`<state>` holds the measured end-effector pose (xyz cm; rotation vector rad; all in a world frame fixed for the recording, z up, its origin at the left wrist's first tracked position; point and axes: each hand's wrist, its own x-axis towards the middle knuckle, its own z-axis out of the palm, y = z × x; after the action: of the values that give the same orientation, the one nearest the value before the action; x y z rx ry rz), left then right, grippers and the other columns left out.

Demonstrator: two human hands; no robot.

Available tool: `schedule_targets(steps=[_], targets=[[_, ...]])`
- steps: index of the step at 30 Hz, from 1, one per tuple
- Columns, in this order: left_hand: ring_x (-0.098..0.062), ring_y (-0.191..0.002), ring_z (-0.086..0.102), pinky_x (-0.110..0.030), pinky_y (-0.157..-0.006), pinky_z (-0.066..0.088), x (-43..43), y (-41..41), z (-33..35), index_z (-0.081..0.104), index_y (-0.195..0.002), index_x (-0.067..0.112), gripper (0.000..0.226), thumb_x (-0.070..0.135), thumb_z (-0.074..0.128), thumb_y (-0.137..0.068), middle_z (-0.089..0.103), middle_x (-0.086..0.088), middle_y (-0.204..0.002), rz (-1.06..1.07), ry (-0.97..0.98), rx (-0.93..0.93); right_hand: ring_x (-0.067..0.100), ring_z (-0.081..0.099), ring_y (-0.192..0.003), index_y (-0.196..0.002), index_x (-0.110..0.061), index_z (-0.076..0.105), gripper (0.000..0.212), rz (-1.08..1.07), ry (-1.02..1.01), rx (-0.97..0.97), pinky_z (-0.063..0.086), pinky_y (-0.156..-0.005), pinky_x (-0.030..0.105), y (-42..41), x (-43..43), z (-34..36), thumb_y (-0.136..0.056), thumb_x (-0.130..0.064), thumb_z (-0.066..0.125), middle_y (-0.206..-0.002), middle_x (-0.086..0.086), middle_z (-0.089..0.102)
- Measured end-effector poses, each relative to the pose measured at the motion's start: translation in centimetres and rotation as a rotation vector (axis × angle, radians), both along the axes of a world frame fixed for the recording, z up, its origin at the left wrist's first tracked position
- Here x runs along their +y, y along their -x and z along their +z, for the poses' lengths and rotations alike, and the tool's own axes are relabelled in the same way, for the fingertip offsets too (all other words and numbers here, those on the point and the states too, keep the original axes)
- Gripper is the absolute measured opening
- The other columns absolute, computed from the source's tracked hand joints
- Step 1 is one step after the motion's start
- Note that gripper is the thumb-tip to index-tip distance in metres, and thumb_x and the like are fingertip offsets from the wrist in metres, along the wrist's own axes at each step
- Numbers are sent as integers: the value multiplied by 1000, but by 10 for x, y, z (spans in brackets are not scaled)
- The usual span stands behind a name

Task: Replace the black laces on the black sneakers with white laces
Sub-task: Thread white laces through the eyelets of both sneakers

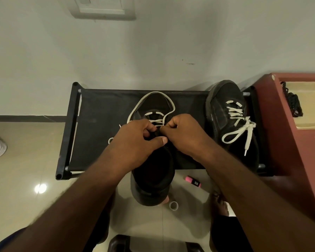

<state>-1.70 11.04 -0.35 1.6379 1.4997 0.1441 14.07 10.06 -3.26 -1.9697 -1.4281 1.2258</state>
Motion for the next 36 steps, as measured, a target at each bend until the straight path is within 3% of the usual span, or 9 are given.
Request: schedule_targets(steps=[8,16,20,24,26,30,31,32,36], targets=[[-6,-96,59,-26,-86,48,-1,-1,-1,63,-120,25,41,42,73,-84,64,7,-107,4,0,-2,15,49,-49,-67,-2,70,31,-13,-35,-66,41,-49,27,3,0,-2,-89,-24,69,-62,17,65],[0,-87,57,-20,-75,47,-2,0,0,65,-109,29,31,42,74,-83,62,13,-96,23,4,-42,12,37,-42,-71,7,64,32,-21,93,105,31,-40,21,-6,-2,7,-88,-19,68,-51,7,47],[-3,-92,57,-24,-79,48,-1,3,3,62,-117,27,42,45,74,-81,60,12,-101,7,28,-46,7,40,-46,-65,-14,60,26,44,263,499,33,-42,20,-24,-8,39,-90,-16,65,-55,-3,49],[-5,-92,56,-21,-75,46,1,5,4,58,-125,26,54,47,76,-78,56,12,-99,25,54,-54,7,43,-43,-63,-13,61,15,284,305,951,37,-40,17,-45,-17,72,-78,-15,64,-58,1,49],[-5,-90,56,-21,-75,47,2,6,4,57,-125,27,57,47,77,-76,56,12,-97,26,64,-69,12,52,-49,-67,-13,64,12,292,344,865,44,-46,21,-49,-17,67,-78,-15,65,-62,4,55],[-6,-92,61,-23,-79,51,5,10,7,62,-113,26,48,42,82,-72,63,9,-100,7,96,-92,13,65,-86,-90,-28,65,12,177,125,-14,52,-71,28,-41,-17,29,-88,-17,68,-93,-2,68],[-6,-92,61,-21,-77,51,6,11,8,63,-111,26,46,37,83,-72,64,8,-100,5,112,-107,11,65,-86,-93,-28,64,9,105,35,-96,52,-74,28,-33,-17,24,-91,-20,66,-94,-3,67],[-6,-91,62,-18,-72,49,7,13,9,63,-110,25,44,32,84,-72,66,7,-100,6,127,-124,12,65,-84,-92,-26,65,3,18,-19,-69,54,-74,31,-24,-16,25,-94,-26,63,-92,-1,68],[-5,-87,65,-21,-73,51,7,15,9,66,-106,24,35,27,82,-75,70,7,-95,-24,106,-122,7,62,-66,-80,-20,68,43,-96,-46,37,51,-63,30,9,-17,25,-88,-62,60,-70,-5,66]])
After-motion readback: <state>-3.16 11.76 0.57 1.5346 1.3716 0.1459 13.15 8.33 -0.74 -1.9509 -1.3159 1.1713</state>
